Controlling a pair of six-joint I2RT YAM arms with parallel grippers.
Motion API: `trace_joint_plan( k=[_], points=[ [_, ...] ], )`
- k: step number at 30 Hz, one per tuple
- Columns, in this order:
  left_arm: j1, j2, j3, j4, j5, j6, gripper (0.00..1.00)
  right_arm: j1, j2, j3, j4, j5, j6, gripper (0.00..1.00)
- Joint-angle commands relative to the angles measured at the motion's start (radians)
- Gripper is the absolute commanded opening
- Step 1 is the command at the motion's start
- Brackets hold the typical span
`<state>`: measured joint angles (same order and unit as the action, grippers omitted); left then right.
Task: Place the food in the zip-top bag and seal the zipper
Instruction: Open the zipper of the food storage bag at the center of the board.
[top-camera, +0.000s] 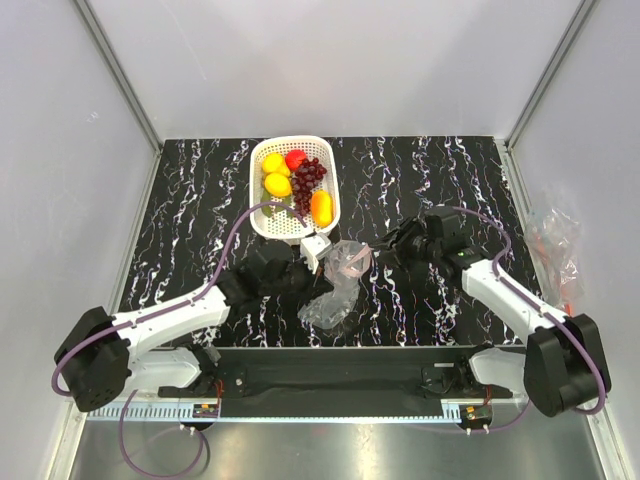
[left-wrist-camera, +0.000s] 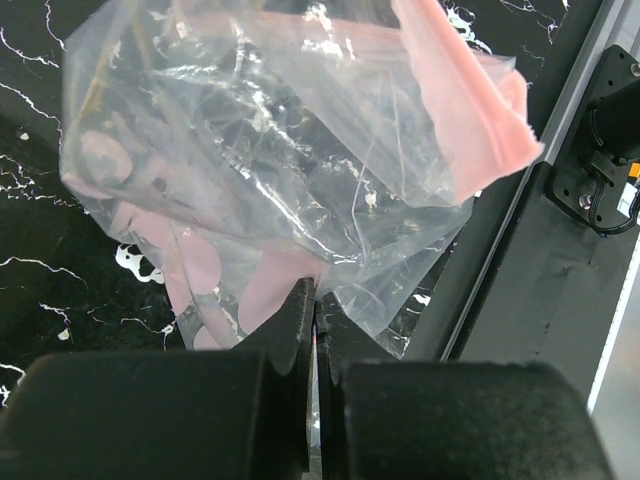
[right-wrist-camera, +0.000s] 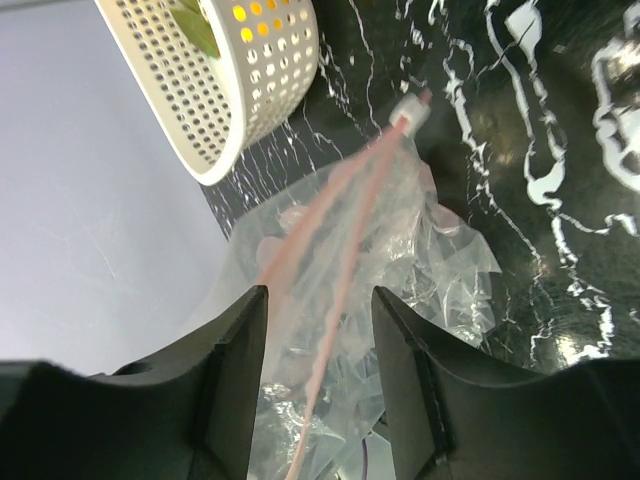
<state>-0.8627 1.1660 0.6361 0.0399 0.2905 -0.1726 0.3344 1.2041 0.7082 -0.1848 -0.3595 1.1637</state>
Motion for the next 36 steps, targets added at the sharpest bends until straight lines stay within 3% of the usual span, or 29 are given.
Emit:
trace_joint_plan(
  k=[1,13,16,17,18,20,23,24,28,31,36],
  points=[
    [-0.006,-0.023,-0.009,0.052,-0.017,0.022,0.0,0.06,0.032,-0.006,0.102,0.048,0.077,0.52],
    [-0.01,-0.023,-0.01,0.048,-0.027,0.028,0.0,0.113,0.058,-0.036,0.169,0.088,0.133,0.39],
    [-0.012,-0.026,-0.007,0.041,-0.036,0.03,0.0,0.126,0.054,-0.038,0.176,0.093,0.133,0.22],
    [-0.013,-0.031,-0.006,0.038,-0.037,0.03,0.0,0.13,0.049,-0.038,0.174,0.097,0.129,0.08],
    [-0.013,-0.041,-0.004,0.037,-0.039,0.028,0.0,0.13,0.034,-0.036,0.171,0.102,0.126,0.01],
    [-0.012,-0.054,0.011,0.025,-0.04,0.021,0.0,0.13,0.002,-0.009,0.118,0.132,0.084,0.0],
    [-0.013,-0.084,0.046,-0.03,-0.048,0.009,0.13,0.13,-0.026,0.095,-0.025,0.2,-0.047,0.0],
    [-0.012,-0.106,0.078,-0.037,-0.05,-0.001,0.26,0.13,-0.037,0.132,-0.077,0.226,-0.085,0.0],
    [-0.015,-0.193,0.143,-0.119,-0.074,-0.033,0.58,0.13,-0.043,0.327,-0.232,0.326,-0.338,0.0],
    [-0.013,-0.256,0.2,-0.17,-0.137,-0.082,0.71,0.13,-0.032,0.413,-0.314,0.337,-0.496,0.0],
    [-0.001,-0.247,0.29,-0.281,-0.203,-0.172,0.77,0.13,0.044,0.622,-0.531,0.327,-0.691,0.0]
  ],
)
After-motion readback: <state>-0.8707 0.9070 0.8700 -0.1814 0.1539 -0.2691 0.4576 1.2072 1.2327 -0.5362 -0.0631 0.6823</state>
